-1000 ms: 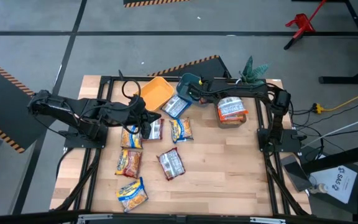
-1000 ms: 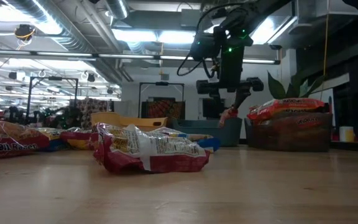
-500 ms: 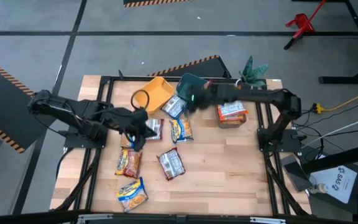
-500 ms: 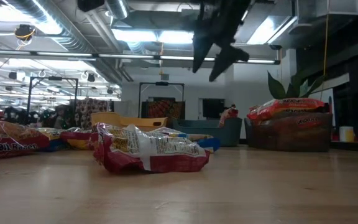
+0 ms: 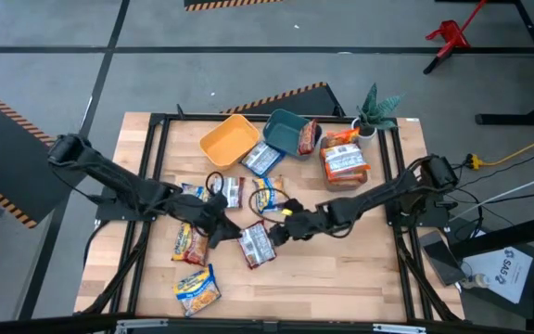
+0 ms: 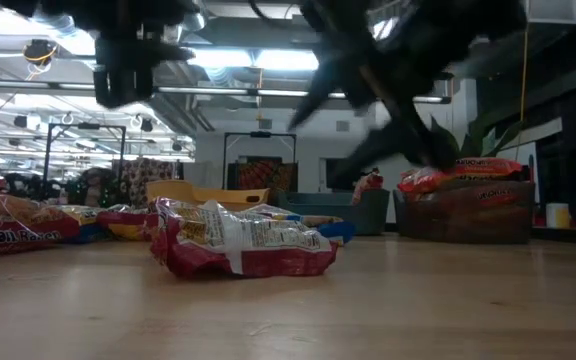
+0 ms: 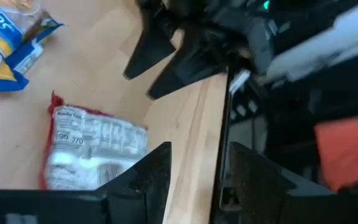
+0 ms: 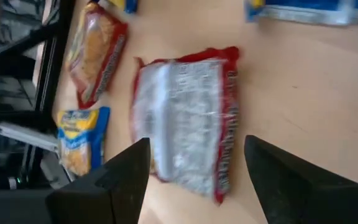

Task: Sort Maruchan noodles
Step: Put the bottom right red noodle pack into the blue bin

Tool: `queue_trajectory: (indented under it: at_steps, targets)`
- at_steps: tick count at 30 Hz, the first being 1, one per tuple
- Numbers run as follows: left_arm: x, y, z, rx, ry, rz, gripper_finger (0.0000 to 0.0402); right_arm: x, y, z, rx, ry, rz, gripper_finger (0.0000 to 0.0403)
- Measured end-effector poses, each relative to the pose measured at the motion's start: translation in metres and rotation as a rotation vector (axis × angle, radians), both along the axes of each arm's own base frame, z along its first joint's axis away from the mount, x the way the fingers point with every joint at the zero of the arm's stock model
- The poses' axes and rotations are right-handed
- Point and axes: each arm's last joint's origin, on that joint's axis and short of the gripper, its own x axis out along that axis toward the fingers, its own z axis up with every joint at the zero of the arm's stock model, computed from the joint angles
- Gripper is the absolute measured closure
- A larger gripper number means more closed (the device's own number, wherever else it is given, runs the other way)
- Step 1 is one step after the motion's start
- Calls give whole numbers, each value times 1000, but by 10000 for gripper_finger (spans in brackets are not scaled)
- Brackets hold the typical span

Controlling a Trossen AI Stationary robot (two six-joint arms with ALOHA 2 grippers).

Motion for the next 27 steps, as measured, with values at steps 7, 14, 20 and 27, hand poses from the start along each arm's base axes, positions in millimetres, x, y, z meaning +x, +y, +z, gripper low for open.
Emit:
queue_trajectory:
  at_steps: [7, 14, 20, 27]
  targets:
    - [14, -11, -42, -24, 100, 22, 244, -15, -5, -27, 63, -49, -19, 157]
    - [20, -23, -76, -44, 222, 36, 244, -13, -4, -36, 22, -27, 16, 157]
    - [22, -26, -96, -70, 306, 73, 246, -11, -4, -44, 7, -11, 5, 157]
    - [28, -21, -115, -85, 363, 124, 248, -10, -3, -42, 13, -36, 8, 157]
